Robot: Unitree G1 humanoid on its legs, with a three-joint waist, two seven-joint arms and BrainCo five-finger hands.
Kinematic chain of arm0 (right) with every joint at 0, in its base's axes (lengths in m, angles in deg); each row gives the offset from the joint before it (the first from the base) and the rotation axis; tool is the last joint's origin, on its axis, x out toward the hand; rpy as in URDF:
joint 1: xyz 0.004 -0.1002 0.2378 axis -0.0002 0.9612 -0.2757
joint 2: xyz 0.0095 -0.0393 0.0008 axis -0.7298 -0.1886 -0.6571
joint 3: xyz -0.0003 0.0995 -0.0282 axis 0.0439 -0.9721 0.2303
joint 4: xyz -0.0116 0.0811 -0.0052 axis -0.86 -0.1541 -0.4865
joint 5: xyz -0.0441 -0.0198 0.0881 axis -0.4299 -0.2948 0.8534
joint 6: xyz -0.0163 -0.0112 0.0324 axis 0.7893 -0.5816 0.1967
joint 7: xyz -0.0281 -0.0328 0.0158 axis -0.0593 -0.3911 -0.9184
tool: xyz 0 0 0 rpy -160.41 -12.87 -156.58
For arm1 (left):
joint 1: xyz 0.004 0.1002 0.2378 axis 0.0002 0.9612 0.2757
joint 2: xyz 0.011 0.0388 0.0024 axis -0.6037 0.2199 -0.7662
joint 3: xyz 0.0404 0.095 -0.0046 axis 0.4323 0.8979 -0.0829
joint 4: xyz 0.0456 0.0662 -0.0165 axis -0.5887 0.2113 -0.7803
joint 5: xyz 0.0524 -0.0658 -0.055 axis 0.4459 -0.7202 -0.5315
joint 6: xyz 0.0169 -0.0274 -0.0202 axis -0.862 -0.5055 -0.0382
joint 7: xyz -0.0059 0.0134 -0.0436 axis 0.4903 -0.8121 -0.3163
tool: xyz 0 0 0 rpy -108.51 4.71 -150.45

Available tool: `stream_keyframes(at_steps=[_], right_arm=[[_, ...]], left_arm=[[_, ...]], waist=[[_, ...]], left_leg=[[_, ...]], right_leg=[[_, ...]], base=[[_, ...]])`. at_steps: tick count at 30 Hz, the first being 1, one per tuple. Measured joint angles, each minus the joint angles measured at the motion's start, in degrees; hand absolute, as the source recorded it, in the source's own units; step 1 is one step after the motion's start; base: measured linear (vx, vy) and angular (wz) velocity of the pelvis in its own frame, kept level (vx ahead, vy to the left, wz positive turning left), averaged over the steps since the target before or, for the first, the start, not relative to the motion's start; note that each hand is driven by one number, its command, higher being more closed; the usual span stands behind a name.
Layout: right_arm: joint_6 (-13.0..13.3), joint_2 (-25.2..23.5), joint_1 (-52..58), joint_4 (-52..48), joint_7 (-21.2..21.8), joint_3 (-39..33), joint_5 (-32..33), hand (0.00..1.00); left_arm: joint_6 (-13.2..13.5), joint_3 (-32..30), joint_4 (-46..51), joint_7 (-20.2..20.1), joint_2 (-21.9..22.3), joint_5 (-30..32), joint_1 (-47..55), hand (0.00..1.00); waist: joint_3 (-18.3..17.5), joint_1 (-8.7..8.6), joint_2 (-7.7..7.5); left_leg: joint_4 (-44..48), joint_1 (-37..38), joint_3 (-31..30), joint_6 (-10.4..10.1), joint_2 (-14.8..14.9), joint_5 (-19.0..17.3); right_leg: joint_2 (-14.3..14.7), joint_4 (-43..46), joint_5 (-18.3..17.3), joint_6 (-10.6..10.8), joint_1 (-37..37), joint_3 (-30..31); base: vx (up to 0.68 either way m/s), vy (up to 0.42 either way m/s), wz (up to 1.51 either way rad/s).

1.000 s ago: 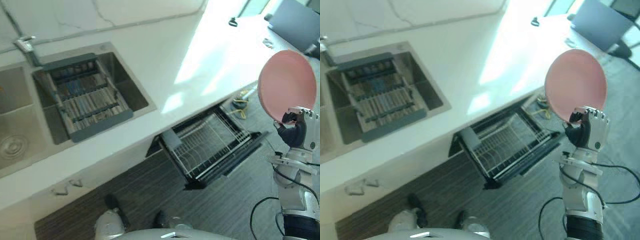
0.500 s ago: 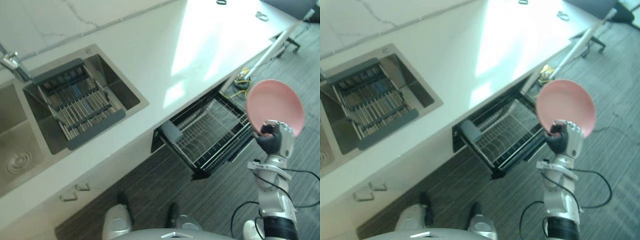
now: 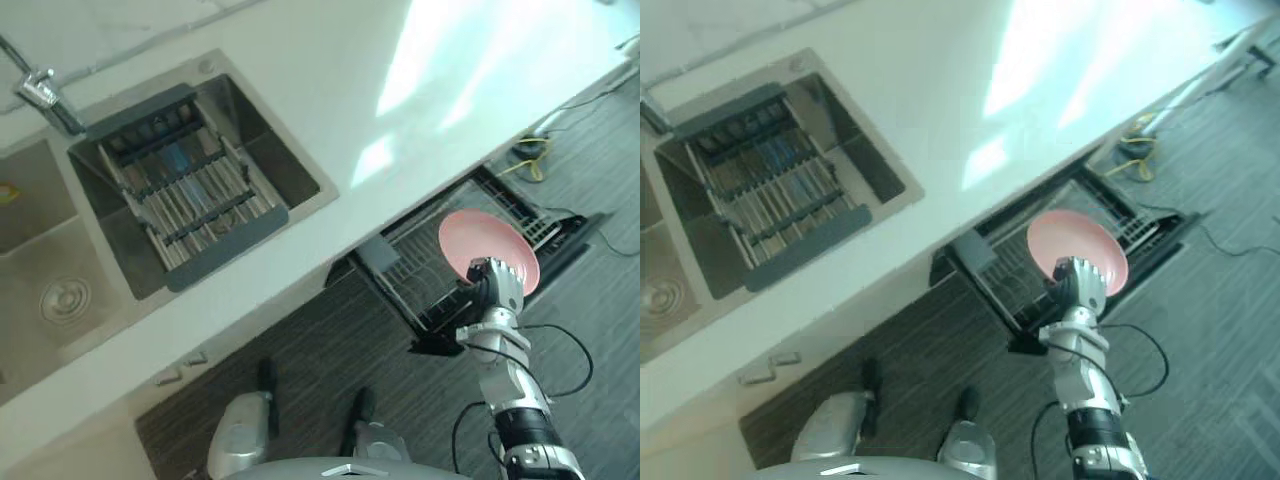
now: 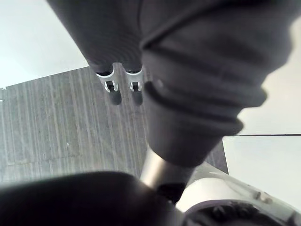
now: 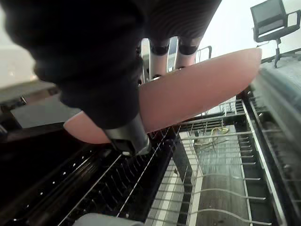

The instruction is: Walk over to the sink, pick up the cup, carry it to the dishwasher, place the cup inside the dishwasher, then close the dishwasher door

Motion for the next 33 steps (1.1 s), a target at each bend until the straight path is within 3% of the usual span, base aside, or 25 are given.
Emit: stream_keyframes(at_steps=[3,10,17,22,31,33], right_arm=[[-1.3,0.8,-4.4,0.9,-0.1,1.2,1.1,1.0],[-3.9,8.1,-12.3,6.0,0.1,3.8,4.9,1.0],[-5.9,8.6,-19.5,14.2,2.2,7.0,9.0,1.0],[-8.4,12.2,-24.0,18.2,2.5,7.9,11.2,1.0],[-11.5,18.7,-30.2,21.5,2.4,8.0,12.8,1.0],[-12.8,20.2,-30.7,21.6,2.3,8.0,12.8,1.0]], left_arm=[[0.8,0.1,0.0,0.0,0.1,0.0,-0.3,0.0],[1.9,0.7,0.1,-0.6,-0.1,-0.5,-2.3,0.0],[2.0,2.3,-0.1,-0.6,-0.6,-3.9,-3.4,0.0],[2.0,4.2,-0.4,-0.6,-0.6,-6.0,-5.7,0.0],[1.8,7.4,-0.8,-0.7,-1.5,-8.8,-9.2,0.0],[1.8,9.0,-1.4,-0.7,-1.4,-9.6,-10.1,0.0]], waist=[[1.9,1.03,0.15],[6.5,2.07,0.48],[8.4,2.48,1.15],[9.8,2.96,3.73],[10.9,2.23,6.8],[11.0,2.15,8.28]], left_leg=[[0.0,-0.2,-0.2,0.1,-0.2,0.1],[-0.6,-3.5,-1.2,0.3,-0.5,2.2],[-2.0,-7.5,-1.9,0.4,-0.7,4.7],[-2.4,-9.9,-1.9,0.9,-1.0,5.8],[-3.8,-12.6,-0.4,1.5,-1.7,7.0],[-3.8,-13.2,-0.3,1.5,-1.9,7.0]], right_leg=[[-0.2,0.1,0.0,0.0,-0.2,0.0],[-0.5,2.5,0.0,-0.2,-4.5,-0.2],[-0.6,3.1,1.0,-1.1,-9.0,-0.5],[-0.9,3.2,2.1,-1.1,-11.8,-0.3],[-1.8,3.8,3.7,-0.9,-16.5,1.3],[-1.9,4.0,3.8,-1.0,-17.5,1.9]], base=[[0.0,0.014,0.05],[-0.1,0.028,0.05],[-0.09,0.028,0.06],[-0.05,0.036,0.01],[0.01,0.027,-0.08],[0.03,0.02,-0.1]])
